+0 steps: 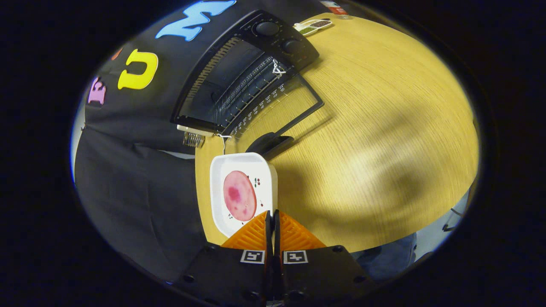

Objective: Open the toaster oven, put the food inside, and close the toaster oven door.

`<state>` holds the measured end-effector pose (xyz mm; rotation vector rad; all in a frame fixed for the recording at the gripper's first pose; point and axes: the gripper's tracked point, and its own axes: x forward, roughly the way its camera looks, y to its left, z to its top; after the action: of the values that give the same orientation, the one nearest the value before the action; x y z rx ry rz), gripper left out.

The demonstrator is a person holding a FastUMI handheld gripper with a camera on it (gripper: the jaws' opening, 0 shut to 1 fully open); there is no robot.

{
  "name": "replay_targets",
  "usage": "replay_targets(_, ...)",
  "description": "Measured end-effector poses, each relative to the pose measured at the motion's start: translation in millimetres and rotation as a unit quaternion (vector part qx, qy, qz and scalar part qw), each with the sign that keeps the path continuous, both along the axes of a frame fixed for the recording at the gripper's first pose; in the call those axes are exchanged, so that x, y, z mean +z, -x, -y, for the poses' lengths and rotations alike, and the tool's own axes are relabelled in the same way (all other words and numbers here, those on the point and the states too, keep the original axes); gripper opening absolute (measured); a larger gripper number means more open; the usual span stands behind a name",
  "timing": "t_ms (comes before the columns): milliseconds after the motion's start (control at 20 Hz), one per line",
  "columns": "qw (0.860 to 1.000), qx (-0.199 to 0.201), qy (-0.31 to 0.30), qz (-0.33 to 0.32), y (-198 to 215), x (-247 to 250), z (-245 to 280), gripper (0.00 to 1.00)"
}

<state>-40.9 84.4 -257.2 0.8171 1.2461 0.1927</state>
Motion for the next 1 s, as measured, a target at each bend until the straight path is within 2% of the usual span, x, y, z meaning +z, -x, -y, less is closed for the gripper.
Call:
replay_targets(200,0.997,-0.074,-0.007,0.013,-1.7,5.0,-19.7,0.02)
replay_targets(500,0.984,-0.174,-0.04,0.018,-14.8,18.0,-41.7,0.02)
replay_targets(800,0.966,-0.252,-0.052,0.019,-51.1,18.5,-51.0,0.02)
replay_targets(1000,0.959,-0.274,-0.06,0.028,-83.3,16.3,-58.0,0.02)
